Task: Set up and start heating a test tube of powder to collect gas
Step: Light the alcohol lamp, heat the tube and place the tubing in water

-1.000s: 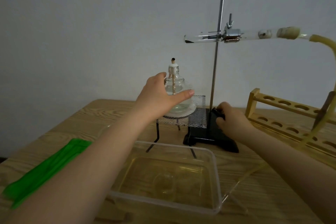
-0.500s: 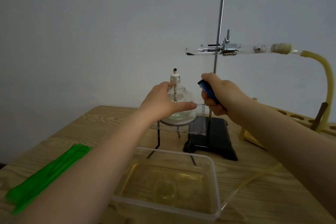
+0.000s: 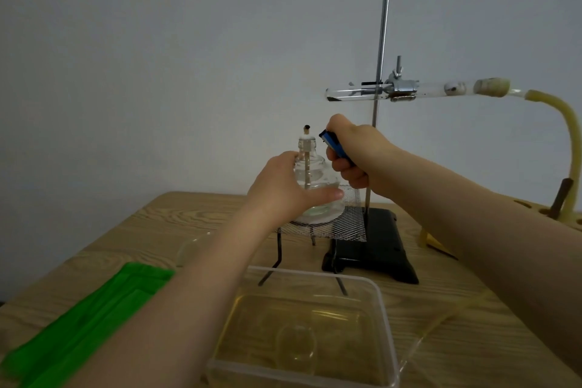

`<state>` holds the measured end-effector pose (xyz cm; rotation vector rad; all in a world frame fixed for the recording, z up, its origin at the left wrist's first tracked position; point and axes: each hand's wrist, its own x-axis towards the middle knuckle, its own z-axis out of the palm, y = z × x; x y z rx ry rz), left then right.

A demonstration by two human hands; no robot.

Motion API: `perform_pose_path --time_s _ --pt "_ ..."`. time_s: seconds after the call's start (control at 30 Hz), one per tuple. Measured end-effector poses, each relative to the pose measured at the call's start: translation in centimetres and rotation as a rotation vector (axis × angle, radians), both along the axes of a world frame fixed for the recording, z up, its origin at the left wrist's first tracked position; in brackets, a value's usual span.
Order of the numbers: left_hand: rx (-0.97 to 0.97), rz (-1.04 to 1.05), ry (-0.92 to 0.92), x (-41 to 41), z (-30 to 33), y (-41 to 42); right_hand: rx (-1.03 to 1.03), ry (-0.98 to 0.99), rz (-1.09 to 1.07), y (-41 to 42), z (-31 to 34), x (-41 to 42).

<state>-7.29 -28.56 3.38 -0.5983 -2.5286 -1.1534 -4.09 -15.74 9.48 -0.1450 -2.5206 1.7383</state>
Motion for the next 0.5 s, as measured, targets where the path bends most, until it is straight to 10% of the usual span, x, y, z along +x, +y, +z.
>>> perform_pose_path --time_s 0.5 --pt "0.013 -0.013 0.005 -0.21 -0.29 -0.16 -0.021 -0.023 -0.005 -0.48 0.16 -0.66"
